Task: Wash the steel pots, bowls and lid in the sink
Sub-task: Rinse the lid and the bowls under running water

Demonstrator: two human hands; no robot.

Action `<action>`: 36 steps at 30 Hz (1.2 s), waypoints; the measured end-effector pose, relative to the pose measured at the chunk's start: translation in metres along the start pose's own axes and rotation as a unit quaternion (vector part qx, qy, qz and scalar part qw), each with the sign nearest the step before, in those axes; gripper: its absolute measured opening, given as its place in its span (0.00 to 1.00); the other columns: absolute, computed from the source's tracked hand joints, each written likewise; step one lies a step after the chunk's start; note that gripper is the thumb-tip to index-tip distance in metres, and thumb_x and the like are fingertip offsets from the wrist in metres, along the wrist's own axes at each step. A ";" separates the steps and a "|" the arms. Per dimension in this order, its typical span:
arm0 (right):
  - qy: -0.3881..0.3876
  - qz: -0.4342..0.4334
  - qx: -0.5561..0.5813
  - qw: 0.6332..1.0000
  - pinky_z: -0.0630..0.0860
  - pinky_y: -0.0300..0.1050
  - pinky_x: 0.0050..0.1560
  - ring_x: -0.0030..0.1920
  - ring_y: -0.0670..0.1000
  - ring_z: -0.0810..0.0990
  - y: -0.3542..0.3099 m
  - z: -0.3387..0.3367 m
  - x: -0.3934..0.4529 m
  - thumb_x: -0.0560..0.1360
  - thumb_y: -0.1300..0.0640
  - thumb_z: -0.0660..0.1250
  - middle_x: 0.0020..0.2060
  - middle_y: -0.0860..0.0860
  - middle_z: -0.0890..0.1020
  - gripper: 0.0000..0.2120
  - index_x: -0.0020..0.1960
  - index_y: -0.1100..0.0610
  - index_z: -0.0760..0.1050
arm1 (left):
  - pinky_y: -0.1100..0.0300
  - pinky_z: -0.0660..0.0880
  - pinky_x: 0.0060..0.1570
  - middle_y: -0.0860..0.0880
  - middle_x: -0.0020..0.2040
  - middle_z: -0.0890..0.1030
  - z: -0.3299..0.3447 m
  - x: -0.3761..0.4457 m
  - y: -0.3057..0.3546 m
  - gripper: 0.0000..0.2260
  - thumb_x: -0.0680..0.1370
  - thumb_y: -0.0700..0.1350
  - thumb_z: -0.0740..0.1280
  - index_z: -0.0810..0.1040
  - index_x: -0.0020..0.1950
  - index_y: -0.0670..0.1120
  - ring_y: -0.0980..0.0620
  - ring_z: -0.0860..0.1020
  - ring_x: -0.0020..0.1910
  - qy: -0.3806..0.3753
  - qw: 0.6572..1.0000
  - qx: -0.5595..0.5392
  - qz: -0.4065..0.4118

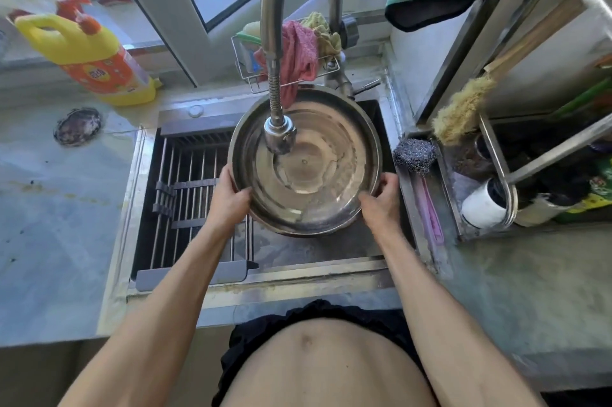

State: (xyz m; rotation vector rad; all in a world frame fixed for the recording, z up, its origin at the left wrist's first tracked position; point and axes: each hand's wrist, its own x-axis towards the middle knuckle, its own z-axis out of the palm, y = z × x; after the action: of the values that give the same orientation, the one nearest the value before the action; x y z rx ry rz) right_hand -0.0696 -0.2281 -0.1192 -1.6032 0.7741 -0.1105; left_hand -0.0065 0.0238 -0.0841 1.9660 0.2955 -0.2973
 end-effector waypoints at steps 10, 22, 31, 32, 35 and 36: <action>0.032 -0.125 -0.298 0.946 0.77 0.50 0.49 0.50 0.57 0.79 -0.079 -0.035 0.008 0.75 0.46 0.65 0.49 0.53 0.82 0.23 0.69 0.48 0.72 | 0.39 0.82 0.52 0.37 0.52 0.82 0.057 -0.018 -0.031 0.11 0.78 0.31 0.58 0.74 0.57 0.37 0.40 0.84 0.48 -0.115 0.916 -0.240 -0.301; -0.080 0.197 -0.009 0.977 0.81 0.68 0.42 0.42 0.62 0.82 0.042 -0.004 0.025 0.63 0.67 0.61 0.40 0.60 0.82 0.11 0.42 0.57 0.76 | 0.51 0.85 0.43 0.51 0.55 0.83 -0.003 -0.012 0.048 0.31 0.74 0.30 0.63 0.73 0.69 0.61 0.54 0.85 0.47 -0.085 0.996 -0.024 0.024; 0.037 -0.052 -0.082 0.995 0.76 0.41 0.52 0.51 0.49 0.80 -0.008 -0.018 0.000 0.73 0.63 0.64 0.50 0.48 0.83 0.17 0.61 0.55 0.77 | 0.55 0.82 0.36 0.40 0.59 0.81 0.030 -0.004 -0.012 0.26 0.75 0.24 0.59 0.72 0.66 0.47 0.42 0.82 0.53 -0.040 0.986 -0.128 -0.103; 0.046 -0.075 -0.096 0.991 0.76 0.40 0.51 0.51 0.48 0.80 -0.014 -0.022 -0.002 0.73 0.61 0.64 0.52 0.47 0.83 0.19 0.63 0.54 0.77 | 0.54 0.82 0.35 0.38 0.59 0.80 0.036 -0.006 -0.017 0.24 0.76 0.24 0.58 0.71 0.64 0.47 0.42 0.82 0.50 -0.050 0.976 -0.155 -0.141; 0.055 -0.126 -0.141 0.980 0.74 0.39 0.48 0.49 0.46 0.80 -0.031 -0.030 -0.006 0.74 0.56 0.64 0.51 0.44 0.82 0.22 0.67 0.52 0.75 | 0.47 0.84 0.39 0.39 0.60 0.80 0.053 -0.015 -0.036 0.26 0.78 0.23 0.55 0.69 0.68 0.48 0.40 0.82 0.52 -0.103 0.938 -0.236 -0.233; 0.052 -0.139 -0.160 0.976 0.75 0.41 0.48 0.49 0.48 0.80 -0.038 -0.031 -0.007 0.73 0.53 0.64 0.51 0.46 0.83 0.23 0.68 0.52 0.75 | 0.44 0.84 0.42 0.39 0.60 0.80 0.056 -0.020 -0.040 0.27 0.78 0.24 0.54 0.68 0.70 0.48 0.38 0.82 0.54 -0.112 0.929 -0.248 -0.251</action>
State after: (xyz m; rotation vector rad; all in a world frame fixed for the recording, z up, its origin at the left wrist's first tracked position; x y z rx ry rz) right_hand -0.0749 -0.2514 -0.0755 -2.0217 0.6664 -0.2838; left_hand -0.0428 -0.0133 -0.1336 1.3198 0.6575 -0.6987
